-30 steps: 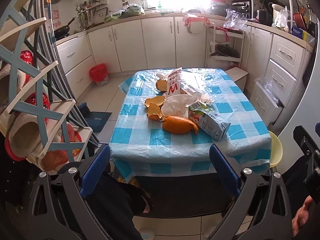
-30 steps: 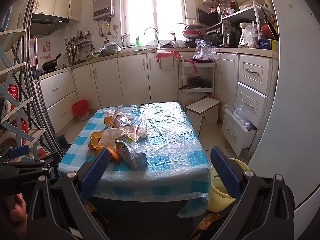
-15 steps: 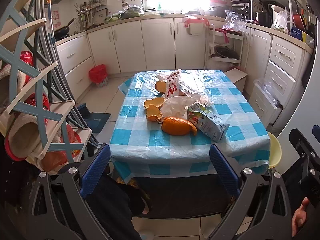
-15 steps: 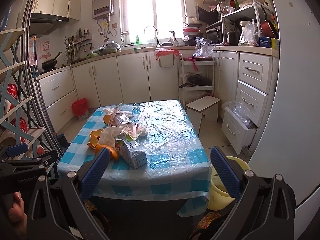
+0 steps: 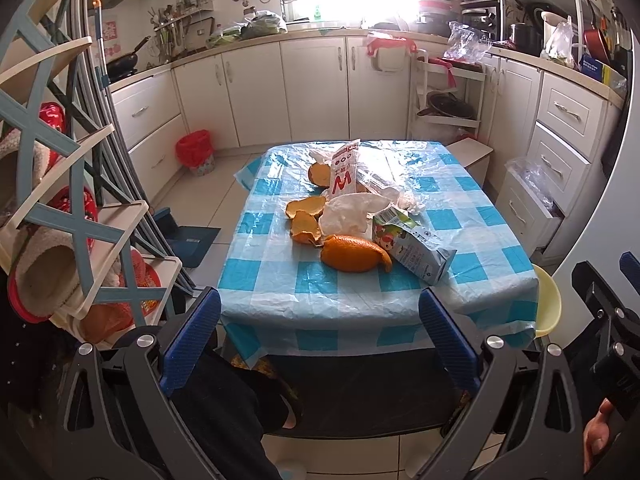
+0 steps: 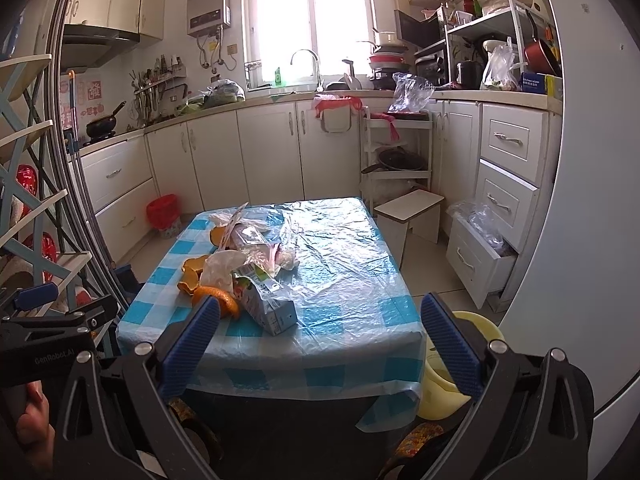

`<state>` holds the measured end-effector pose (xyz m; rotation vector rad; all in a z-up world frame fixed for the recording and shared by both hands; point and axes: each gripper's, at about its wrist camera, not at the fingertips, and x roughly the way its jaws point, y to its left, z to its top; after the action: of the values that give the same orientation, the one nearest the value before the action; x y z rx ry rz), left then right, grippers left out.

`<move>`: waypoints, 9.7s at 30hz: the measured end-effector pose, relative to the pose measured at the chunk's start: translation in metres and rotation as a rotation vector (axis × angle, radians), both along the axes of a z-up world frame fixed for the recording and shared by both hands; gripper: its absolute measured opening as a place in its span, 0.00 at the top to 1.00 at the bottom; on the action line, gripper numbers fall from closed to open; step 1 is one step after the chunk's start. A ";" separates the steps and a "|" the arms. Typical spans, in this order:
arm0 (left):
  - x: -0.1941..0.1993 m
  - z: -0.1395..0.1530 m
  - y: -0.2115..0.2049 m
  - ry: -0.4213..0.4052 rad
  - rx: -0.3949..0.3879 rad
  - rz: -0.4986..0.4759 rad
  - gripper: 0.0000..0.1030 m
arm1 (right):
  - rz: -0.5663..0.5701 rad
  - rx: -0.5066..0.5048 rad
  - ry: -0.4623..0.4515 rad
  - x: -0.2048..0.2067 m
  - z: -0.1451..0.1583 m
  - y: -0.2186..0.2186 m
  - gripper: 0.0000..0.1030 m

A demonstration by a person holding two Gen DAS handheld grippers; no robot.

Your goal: Collect trash

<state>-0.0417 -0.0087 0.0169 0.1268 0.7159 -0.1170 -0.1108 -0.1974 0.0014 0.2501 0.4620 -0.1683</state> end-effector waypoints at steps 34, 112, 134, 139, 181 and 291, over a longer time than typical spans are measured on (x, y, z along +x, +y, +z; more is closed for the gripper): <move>0.002 -0.011 0.001 0.016 0.001 0.001 0.08 | 0.022 0.005 0.032 0.006 -0.014 0.000 0.06; 0.322 -0.090 -0.031 0.309 -0.211 -0.037 0.28 | 0.303 -0.086 0.211 0.202 -0.090 0.014 0.06; 0.309 -0.054 -0.008 0.134 -0.325 -0.078 1.00 | 0.397 -0.070 0.255 0.213 -0.103 0.022 0.08; 0.309 -0.055 -0.002 0.161 -0.370 -0.075 1.00 | 0.500 -0.029 0.316 0.217 -0.115 0.033 0.41; 0.159 -0.097 -0.299 0.409 -0.458 -0.651 1.00 | -0.359 0.346 0.322 0.113 -0.117 -0.312 0.23; 0.195 -0.036 0.034 -0.089 -0.184 0.129 0.11 | 0.063 -0.136 -0.144 0.166 0.000 -0.045 0.07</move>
<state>0.1529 0.0258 -0.0188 -0.0895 0.6199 -0.0529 0.0550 -0.2423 0.0013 0.1127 0.3138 -0.1184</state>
